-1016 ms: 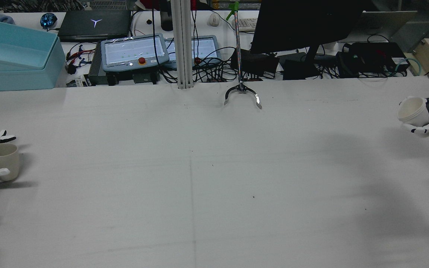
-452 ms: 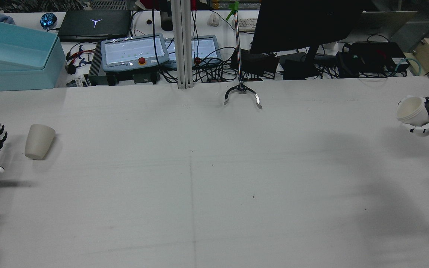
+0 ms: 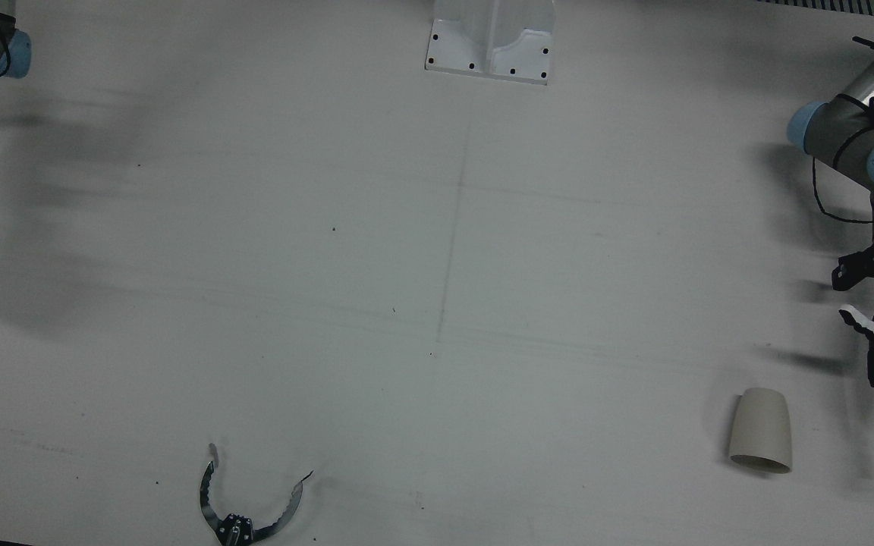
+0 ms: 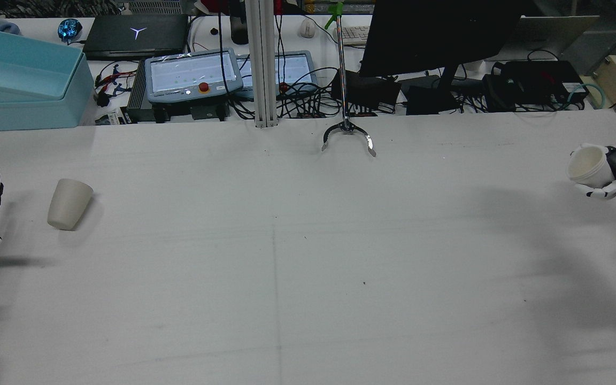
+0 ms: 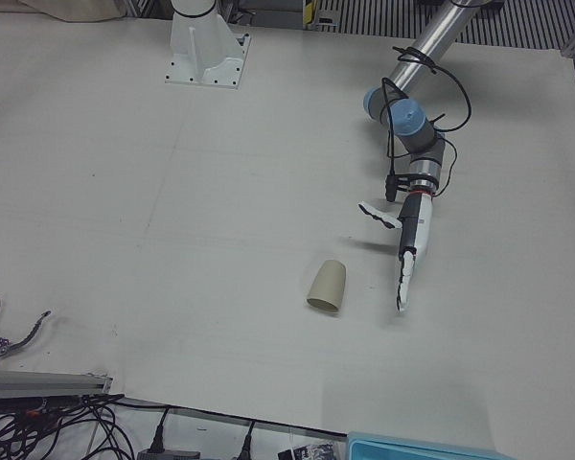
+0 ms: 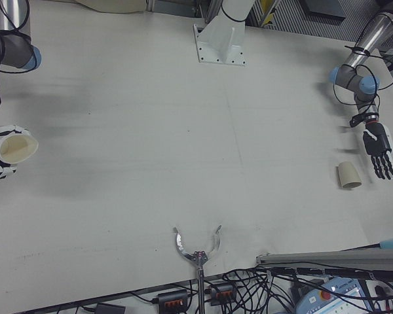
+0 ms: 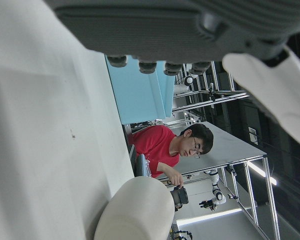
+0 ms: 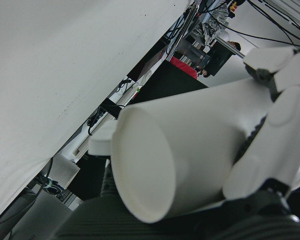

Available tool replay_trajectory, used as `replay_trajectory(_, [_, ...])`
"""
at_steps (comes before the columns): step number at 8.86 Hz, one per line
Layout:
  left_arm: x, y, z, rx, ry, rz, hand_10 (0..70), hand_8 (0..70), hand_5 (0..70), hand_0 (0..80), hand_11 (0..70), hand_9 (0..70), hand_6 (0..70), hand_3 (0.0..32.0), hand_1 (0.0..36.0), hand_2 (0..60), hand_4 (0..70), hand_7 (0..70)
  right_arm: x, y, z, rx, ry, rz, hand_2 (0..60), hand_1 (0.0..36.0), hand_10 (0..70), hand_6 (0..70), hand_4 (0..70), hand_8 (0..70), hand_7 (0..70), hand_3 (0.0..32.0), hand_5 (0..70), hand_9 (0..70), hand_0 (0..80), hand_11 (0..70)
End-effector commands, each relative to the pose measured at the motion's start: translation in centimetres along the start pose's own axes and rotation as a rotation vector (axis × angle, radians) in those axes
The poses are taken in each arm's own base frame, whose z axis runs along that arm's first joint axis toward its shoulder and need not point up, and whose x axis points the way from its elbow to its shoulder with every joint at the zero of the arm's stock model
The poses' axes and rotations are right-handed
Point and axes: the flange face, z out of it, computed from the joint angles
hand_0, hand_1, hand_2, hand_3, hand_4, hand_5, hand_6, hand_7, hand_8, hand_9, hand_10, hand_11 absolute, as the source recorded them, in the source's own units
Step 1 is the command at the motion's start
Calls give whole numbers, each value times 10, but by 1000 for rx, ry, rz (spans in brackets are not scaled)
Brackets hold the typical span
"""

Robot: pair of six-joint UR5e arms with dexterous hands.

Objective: Pour water

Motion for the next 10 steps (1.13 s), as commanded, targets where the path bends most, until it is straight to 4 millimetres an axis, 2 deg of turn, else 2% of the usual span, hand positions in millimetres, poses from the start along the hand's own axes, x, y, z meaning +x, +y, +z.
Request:
replay_trajectory(1, [1,-1,-1,12,-4,1,0,34,46,374,0,0,0,70,0,0,28,49,17,-38,-32,107,-2,12,335,50,652,564,353,700,700,0,700,700,461,700])
replay_trajectory(2, [4,6,-2,27,-9,19,0,35,48,360,0,0,0,66,0,0,29,49,31,-57,-57,161,41,6,328,43,659,562,347,700,700,0,699,700,457,700])
replay_trajectory(3, [5,6,-3,38,-13,31,0,33,47,349,0,0,0,68,0,0,30,48,36,-62,-64,174,55,13,323,48,644,554,341,696,700,0,696,700,459,700])
replay_trajectory(4, [7,4,-4,46,-12,39,0,37,49,310,0,0,0,74,0,0,28,50,37,-61,-63,174,58,16,167,40,513,493,317,616,642,0,676,679,471,700])
replay_trajectory(5, [12,4,0,46,1,34,0,46,47,280,0,0,0,72,0,0,28,50,36,-61,-62,171,51,29,167,40,513,493,317,616,642,0,676,679,471,700])
replay_trajectory(6, [23,2,4,49,19,22,0,65,46,236,0,0,0,72,0,0,28,51,36,-58,-55,167,50,78,0,5,176,247,243,350,372,0,470,320,446,251])
replay_trajectory(7, [28,2,1,55,23,7,0,84,46,194,0,0,0,52,0,0,31,47,36,-58,-55,169,51,100,0,0,0,66,165,119,84,0,216,6,275,0])
replay_trajectory(8, [32,0,-3,61,21,15,0,77,42,157,0,0,0,62,0,0,29,45,36,-58,-57,170,52,113,0,0,0,37,125,102,28,24,172,0,184,0])
replay_trajectory(9, [31,0,-3,61,18,15,0,81,30,135,0,0,0,98,0,0,16,42,36,-58,-56,169,49,155,0,0,0,25,94,48,14,64,144,0,213,0])
replay_trajectory(10, [30,0,-4,60,17,15,0,80,27,142,0,0,0,136,0,0,4,36,36,-58,-56,169,47,175,0,0,0,21,81,48,15,86,141,0,226,0])
